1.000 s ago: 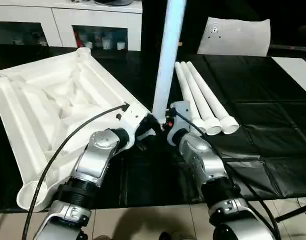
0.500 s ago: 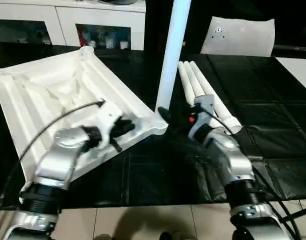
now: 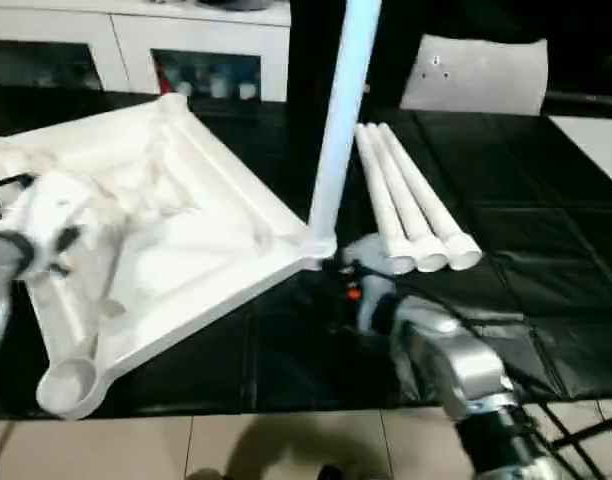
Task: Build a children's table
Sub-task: Rotate table base
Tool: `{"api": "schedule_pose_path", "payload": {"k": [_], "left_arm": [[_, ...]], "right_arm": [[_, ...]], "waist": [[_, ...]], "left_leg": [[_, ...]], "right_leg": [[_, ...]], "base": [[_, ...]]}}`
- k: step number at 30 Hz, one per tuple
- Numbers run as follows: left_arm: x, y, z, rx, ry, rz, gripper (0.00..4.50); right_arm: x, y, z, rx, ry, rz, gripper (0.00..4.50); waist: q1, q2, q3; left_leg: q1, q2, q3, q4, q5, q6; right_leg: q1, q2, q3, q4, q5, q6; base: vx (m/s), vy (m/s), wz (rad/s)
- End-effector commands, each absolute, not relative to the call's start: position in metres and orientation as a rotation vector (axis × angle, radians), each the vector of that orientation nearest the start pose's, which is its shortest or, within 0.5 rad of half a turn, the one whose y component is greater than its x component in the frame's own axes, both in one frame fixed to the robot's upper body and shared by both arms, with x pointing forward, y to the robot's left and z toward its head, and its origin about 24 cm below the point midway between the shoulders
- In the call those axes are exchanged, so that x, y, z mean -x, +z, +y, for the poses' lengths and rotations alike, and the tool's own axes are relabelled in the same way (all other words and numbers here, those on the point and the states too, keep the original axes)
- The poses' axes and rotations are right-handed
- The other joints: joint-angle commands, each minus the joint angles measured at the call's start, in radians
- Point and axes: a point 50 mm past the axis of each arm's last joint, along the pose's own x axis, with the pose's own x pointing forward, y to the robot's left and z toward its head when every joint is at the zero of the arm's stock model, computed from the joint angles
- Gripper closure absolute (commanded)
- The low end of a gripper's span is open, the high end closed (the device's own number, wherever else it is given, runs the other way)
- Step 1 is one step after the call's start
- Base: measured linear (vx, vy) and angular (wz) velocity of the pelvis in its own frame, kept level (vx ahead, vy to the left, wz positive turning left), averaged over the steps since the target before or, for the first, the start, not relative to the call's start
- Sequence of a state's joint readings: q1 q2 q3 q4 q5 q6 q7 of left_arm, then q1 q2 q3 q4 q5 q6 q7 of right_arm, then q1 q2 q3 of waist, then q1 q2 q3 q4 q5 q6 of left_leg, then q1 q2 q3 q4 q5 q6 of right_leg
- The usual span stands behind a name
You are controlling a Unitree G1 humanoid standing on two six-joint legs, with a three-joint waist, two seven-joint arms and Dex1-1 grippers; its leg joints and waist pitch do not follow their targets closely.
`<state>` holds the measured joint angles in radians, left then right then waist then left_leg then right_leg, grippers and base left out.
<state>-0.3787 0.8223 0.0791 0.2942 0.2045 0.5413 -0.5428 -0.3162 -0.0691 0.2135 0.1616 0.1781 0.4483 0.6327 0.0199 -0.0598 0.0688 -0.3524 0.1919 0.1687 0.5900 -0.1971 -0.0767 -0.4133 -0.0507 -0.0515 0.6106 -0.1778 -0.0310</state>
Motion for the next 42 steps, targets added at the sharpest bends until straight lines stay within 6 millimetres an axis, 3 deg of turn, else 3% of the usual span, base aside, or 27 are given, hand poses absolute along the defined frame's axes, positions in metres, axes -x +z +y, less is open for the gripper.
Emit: {"api": "schedule_pose_path", "payload": {"k": [1, 6, 11, 17, 18, 21, 25, 26, 27, 29, 34, 36, 38, 39, 42], "left_arm": [[-0.289, 0.123, 0.348, -0.770, 0.036, 0.625, 3.23], [-0.281, 0.111, 0.356, -0.793, 0.043, 0.706, 3.23], [-0.277, 0.098, 0.346, -0.748, -0.086, 0.765, 3.49], [-0.268, 0.087, 0.316, -0.634, -0.371, 0.823, 3.97], [-0.264, 0.085, 0.310, -0.620, -0.427, 0.842, 4.04], [-0.256, 0.084, 0.295, -0.588, -0.559, 0.885, 4.37], [-0.242, 0.082, 0.268, -0.493, -0.798, 0.897, 4.47], [-0.242, 0.082, 0.268, -0.493, -0.798, 0.897, 4.47], [-0.238, 0.083, 0.249, -0.435, -0.923, 0.858, 4.47], [-0.236, 0.084, 0.240, -0.400, -0.969, 0.837, 4.47], [-0.247, 0.079, 0.215, -0.376, -1.016, 0.742, 4.47], [-0.261, 0.075, 0.202, -0.382, -0.985, 0.677, 4.47], [-0.265, 0.074, 0.199, -0.391, -0.968, 0.655, 4.47], [-0.283, 0.072, 0.193, -0.416, -0.879, 0.586, 4.47], [-0.303, 0.072, 0.188, -0.475, -0.767, 0.521, 4.47]], "right_arm": [[-0.283, 0.042, -0.063, -0.050, 0.898, 0.370, 0.00], [-0.287, 0.031, -0.054, 0.002, 0.854, 0.444, 0.00], [-0.292, 0.027, -0.046, 0.022, 0.834, 0.469, 0.00], [-0.306, 0.026, -0.039, 0.024, 0.778, 0.461, 0.00], [-0.308, 0.026, -0.038, 0.022, 0.771, 0.462, 0.00], [-0.315, 0.027, -0.033, 0.023, 0.762, 0.459, 0.00], [-0.323, 0.031, -0.029, 0.027, 0.748, 0.444, 0.00], [-0.323, 0.031, -0.029, 0.027, 0.748, 0.444, 0.00], [-0.328, 0.034, -0.028, 0.029, 0.738, 0.434, 0.00], [-0.330, 0.035, -0.027, 0.029, 0.736, 0.430, 0.00], [-0.335, 0.038, -0.025, 0.032, 0.738, 0.417, 0.00], [-0.335, 0.037, -0.026, 0.036, 0.737, 0.416, 0.00], [-0.336, 0.037, -0.026, 0.038, 0.736, 0.415, 0.00], [-0.337, 0.036, -0.028, 0.042, 0.720, 0.412, 0.00], [-0.341, 0.038, -0.034, 0.052, 0.689, 0.391, 0.00]], "waist": [[0.002, 0.043, -0.063], [0.015, 0.041, -0.065], [0.012, 0.040, -0.065], [0.012, 0.039, -0.066], [0.010, 0.037, -0.063], [0.009, 0.040, -0.062], [0.011, 0.040, -0.059], [0.010, 0.039, -0.061], [0.010, 0.040, -0.061], [0.007, 0.039, -0.062], [0.004, 0.033, -0.068], [0.004, 0.026, -0.069], [0.007, 0.027, -0.068], [0.007, 0.025, -0.067], [0.010, 0.027, -0.068]], "left_leg": [[0.013, 0.037, -0.015, -0.077, -0.248, -0.036], [0.014, 0.035, -0.014, -0.078, -0.239, -0.047], [0.013, 0.034, -0.014, -0.077, -0.231, -0.050], [0.014, 0.037, -0.013, -0.076, -0.225, -0.063], [0.014, 0.035, -0.011, -0.078, -0.235, -0.060], [0.017, 0.037, -0.013, -0.079, -0.260, -0.065], [0.019, 0.034, -0.010, -0.077, -0.271, -0.064], [0.016, 0.034, -0.011, -0.078, -0.260, -0.064], [0.018, 0.035, -0.011, -0.078, -0.258, -0.067], [0.013, 0.033, -0.009, -0.077, -0.247, -0.070], [0.008, 0.029, -0.006, -0.072, -0.198, -0.061], [0.007, 0.028, -0.004, -0.069, -0.186, -0.053], [0.008, 0.028, -0.004, -0.069, -0.197, -0.047], [0.007, 0.027, -0.004, -0.069, -0.200, -0.046], [0.010, 0.026, -0.005, -0.067, -0.219, -0.045]], "right_leg": [[0.044, -0.071, 0.052, -0.071, -0.234, -0.180], [0.046, -0.077, 0.055, -0.067, -0.212, -0.187], [0.046, -0.079, 0.055, -0.065, -0.200, -0.192], [0.047, -0.084, 0.058, -0.060, -0.190, -0.208], [0.046, -0.077, 0.057, -0.064, -0.204, -0.205], [0.043, -0.082, 0.057, -0.063, -0.241, -0.204], [0.040, -0.079, 0.059, -0.068, -0.265, -0.196], [0.044, -0.079, 0.058, -0.064, -0.255, -0.197], [0.042, -0.079, 0.058, -0.063, -0.251, -0.198], [0.048, -0.075, 0.057, -0.060, -0.232, -0.196], [0.055, -0.074, 0.057, -0.056, -0.180, -0.195], [0.056, -0.072, 0.057, -0.057, -0.182, -0.191], [0.055, -0.073, 0.058, -0.061, -0.214, -0.184], [0.054, -0.072, 0.058, -0.065, -0.234, -0.175], [0.051, -0.069, 0.056, -0.071, -0.268, -0.159]], "base": [[0.000, 0.000, 0.00], [0.000, 0.000, 0.00], [0.000, 0.000, 0.00], [0.000, 0.000, 0.00], [0.000, 0.000, 0.00], [0.000, 0.000, 0.00], [0.000, 0.000, 0.00], [0.000, 0.000, 0.00], [0.000, 0.000, 0.00], [0.000, 0.000, 0.00], [0.000, 0.000, 0.00], [0.000, 0.000, 0.00], [0.000, 0.000, 0.00], [0.000, 0.000, 0.00], [0.000, 0.000, 0.00]]}}
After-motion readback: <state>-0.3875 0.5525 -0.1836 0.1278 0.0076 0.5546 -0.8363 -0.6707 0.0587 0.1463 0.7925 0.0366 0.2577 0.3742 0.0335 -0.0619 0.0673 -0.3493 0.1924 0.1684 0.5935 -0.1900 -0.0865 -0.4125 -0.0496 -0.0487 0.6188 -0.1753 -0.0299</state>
